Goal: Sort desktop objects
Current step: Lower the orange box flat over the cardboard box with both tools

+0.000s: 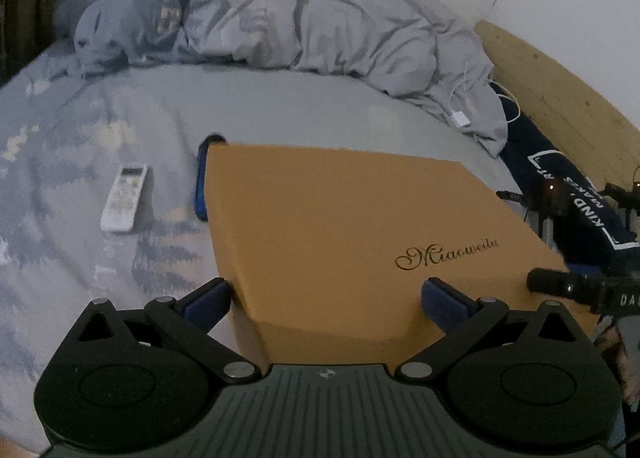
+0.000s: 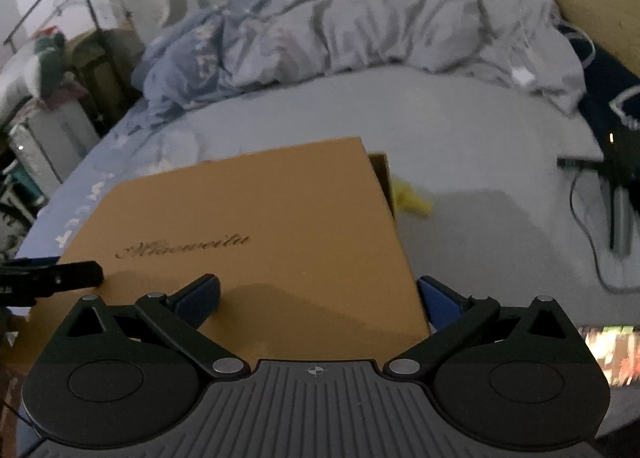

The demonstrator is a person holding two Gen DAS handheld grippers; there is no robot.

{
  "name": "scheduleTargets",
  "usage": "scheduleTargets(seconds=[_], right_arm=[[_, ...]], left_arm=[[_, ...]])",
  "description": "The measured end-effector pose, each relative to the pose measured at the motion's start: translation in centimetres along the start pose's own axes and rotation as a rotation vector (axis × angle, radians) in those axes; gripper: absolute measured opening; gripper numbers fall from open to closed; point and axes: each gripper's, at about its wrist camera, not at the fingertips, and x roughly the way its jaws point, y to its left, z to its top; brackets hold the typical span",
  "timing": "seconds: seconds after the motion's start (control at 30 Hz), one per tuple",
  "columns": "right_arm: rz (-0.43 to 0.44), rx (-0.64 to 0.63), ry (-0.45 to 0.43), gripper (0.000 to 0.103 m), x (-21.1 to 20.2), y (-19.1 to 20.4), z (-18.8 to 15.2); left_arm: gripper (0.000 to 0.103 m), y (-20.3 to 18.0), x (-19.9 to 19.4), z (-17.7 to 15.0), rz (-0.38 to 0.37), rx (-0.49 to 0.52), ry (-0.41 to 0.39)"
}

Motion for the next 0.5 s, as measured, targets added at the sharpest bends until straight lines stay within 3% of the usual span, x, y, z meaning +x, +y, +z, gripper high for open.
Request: scheduleTargets(seconds=[0.2, 0.5], right_arm=[[-0.006, 0.037, 0.020, 0.103, 0.9, 0.4, -2.0], [-0.033, 0.071, -0.005, 0.103, 2.0, -0.2, -0.8]], left_arm=[[0.103, 1.6, 0.8, -0.3, -0.026, -0.043, 0.026], [0.103, 2.2, 2.6, 1.3, -0.051, -0.071, 0.041]])
